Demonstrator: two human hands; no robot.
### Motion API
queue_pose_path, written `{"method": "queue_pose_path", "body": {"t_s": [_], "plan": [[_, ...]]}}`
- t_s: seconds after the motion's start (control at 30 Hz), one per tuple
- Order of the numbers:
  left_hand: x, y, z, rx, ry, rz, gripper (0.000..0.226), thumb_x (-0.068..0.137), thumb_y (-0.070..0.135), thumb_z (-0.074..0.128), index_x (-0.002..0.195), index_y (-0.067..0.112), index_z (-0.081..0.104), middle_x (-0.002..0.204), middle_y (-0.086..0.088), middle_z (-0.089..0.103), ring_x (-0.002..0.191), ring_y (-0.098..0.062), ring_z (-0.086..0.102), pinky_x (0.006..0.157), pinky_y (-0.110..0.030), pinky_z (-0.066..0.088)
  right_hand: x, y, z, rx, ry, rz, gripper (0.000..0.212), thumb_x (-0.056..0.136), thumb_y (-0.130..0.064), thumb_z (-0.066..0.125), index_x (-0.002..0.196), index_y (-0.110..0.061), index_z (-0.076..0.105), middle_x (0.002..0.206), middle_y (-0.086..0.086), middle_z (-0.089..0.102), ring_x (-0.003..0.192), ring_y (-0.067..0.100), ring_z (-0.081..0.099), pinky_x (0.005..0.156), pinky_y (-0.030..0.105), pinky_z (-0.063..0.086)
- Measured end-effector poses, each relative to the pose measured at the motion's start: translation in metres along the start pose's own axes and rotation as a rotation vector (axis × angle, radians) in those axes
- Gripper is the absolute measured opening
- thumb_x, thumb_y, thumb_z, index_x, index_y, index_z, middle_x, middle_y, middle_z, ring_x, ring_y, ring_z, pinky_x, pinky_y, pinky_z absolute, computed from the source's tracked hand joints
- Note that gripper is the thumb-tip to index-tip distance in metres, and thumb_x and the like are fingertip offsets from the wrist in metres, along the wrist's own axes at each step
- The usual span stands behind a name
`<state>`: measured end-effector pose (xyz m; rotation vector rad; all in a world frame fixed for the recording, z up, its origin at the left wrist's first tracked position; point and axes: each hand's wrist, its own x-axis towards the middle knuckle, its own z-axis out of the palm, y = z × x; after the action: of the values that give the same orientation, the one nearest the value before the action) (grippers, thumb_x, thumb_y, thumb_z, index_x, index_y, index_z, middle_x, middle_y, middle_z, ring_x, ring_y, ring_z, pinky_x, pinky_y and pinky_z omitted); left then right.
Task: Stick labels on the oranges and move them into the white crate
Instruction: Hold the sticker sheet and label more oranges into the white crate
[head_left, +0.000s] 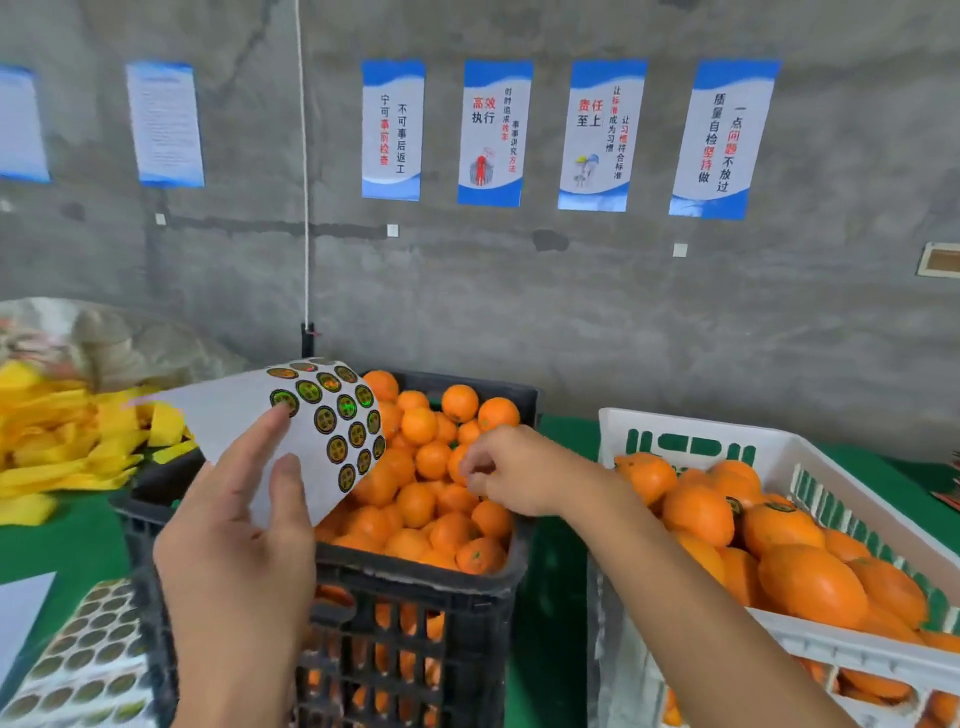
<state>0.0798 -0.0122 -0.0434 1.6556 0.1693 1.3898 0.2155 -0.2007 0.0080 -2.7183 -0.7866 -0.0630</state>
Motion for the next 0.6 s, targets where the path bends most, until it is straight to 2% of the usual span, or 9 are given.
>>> {"method": "queue_pose_path", "body": {"t_s": [0.07,0.17,0.2,0.3,0.33,0.4,0.47,0.53,0.6], "plan": [[0.004,-0.007,-0.003,0.032,-0.030,-0.039,0.044,0.096,0.005,0.067,0.136,0.022,0.067,0.130,0.006,0.066,0.119,-0.011,0.062,0.105,-0.020,0.042,0.030,-0.005,0.007,-0.114,-0.169,0.063,0.028,0.095,-0.014,0.059,0.118,-0.007,0.072,0.122,0.020,0.068,0.111,0.041,0.064,0.095,0.052,0.056],[0.004,-0.012,-0.001,-0.005,-0.074,-0.070,0.051,0.095,0.004,0.068,0.141,0.025,0.062,0.128,0.015,0.062,0.113,0.011,0.058,0.098,-0.005,0.038,0.066,-0.005,0.020,-0.305,-0.284,0.093,0.038,0.095,-0.020,0.062,0.132,-0.009,0.063,0.131,0.017,0.064,0.113,0.036,0.063,0.097,0.049,0.056],[0.004,-0.013,0.000,-0.016,-0.088,-0.085,0.054,0.094,0.004,0.069,0.143,0.027,0.061,0.127,0.017,0.061,0.112,0.011,0.059,0.097,-0.007,0.040,0.077,-0.002,0.024,-0.345,-0.303,0.100,0.043,0.095,-0.022,0.062,0.137,-0.011,0.059,0.134,0.016,0.061,0.114,0.035,0.062,0.097,0.047,0.056],[0.002,-0.015,0.005,0.030,-0.128,-0.097,0.061,0.093,0.008,0.070,0.146,0.034,0.056,0.133,0.016,0.059,0.121,-0.012,0.061,0.101,-0.030,0.044,0.109,0.011,0.031,-0.413,-0.338,0.114,0.057,0.096,-0.024,0.064,0.148,-0.013,0.046,0.146,0.015,0.052,0.124,0.034,0.057,0.102,0.045,0.052],[0.002,-0.015,0.006,0.043,-0.134,-0.096,0.060,0.094,0.010,0.069,0.146,0.036,0.055,0.137,0.013,0.060,0.123,-0.014,0.060,0.100,-0.032,0.043,0.120,0.016,0.031,-0.423,-0.342,0.112,0.059,0.096,-0.024,0.064,0.150,-0.013,0.044,0.149,0.014,0.050,0.128,0.033,0.054,0.105,0.045,0.050],[0.002,-0.017,0.008,0.054,-0.126,-0.059,0.054,0.097,0.019,0.065,0.146,0.037,0.055,0.139,0.009,0.061,0.120,-0.009,0.057,0.093,-0.027,0.042,0.138,0.026,0.033,-0.443,-0.350,0.106,0.064,0.094,-0.024,0.064,0.153,-0.015,0.040,0.151,0.014,0.048,0.131,0.033,0.053,0.107,0.045,0.049],[0.001,-0.017,0.008,0.067,-0.119,-0.027,0.057,0.089,0.029,0.060,0.146,0.039,0.055,0.132,0.017,0.060,0.116,-0.003,0.055,0.090,-0.021,0.041,0.153,0.036,0.036,-0.403,-0.382,0.147,0.071,0.094,-0.023,0.064,0.158,-0.023,0.031,0.150,0.013,0.049,0.119,0.031,0.063,0.099,0.047,0.056],[0.002,-0.016,0.007,0.064,-0.118,-0.028,0.061,0.084,0.034,0.058,0.145,0.044,0.055,0.129,0.025,0.058,0.119,0.000,0.055,0.091,-0.020,0.042,0.165,0.045,0.041,-0.270,-0.464,0.243,0.079,0.097,-0.020,0.065,0.160,-0.032,0.019,0.146,0.016,0.053,0.100,0.028,0.071,0.083,0.041,0.062],[0.003,-0.016,0.007,0.065,-0.111,-0.020,0.060,0.085,0.035,0.058,0.144,0.047,0.054,0.125,0.036,0.053,0.121,0.005,0.052,0.088,-0.014,0.042,0.171,0.050,0.045,-0.236,-0.497,0.286,0.084,0.096,-0.020,0.070,0.160,-0.035,0.017,0.139,0.018,0.059,0.094,0.026,0.073,0.074,0.036,0.061]]}}
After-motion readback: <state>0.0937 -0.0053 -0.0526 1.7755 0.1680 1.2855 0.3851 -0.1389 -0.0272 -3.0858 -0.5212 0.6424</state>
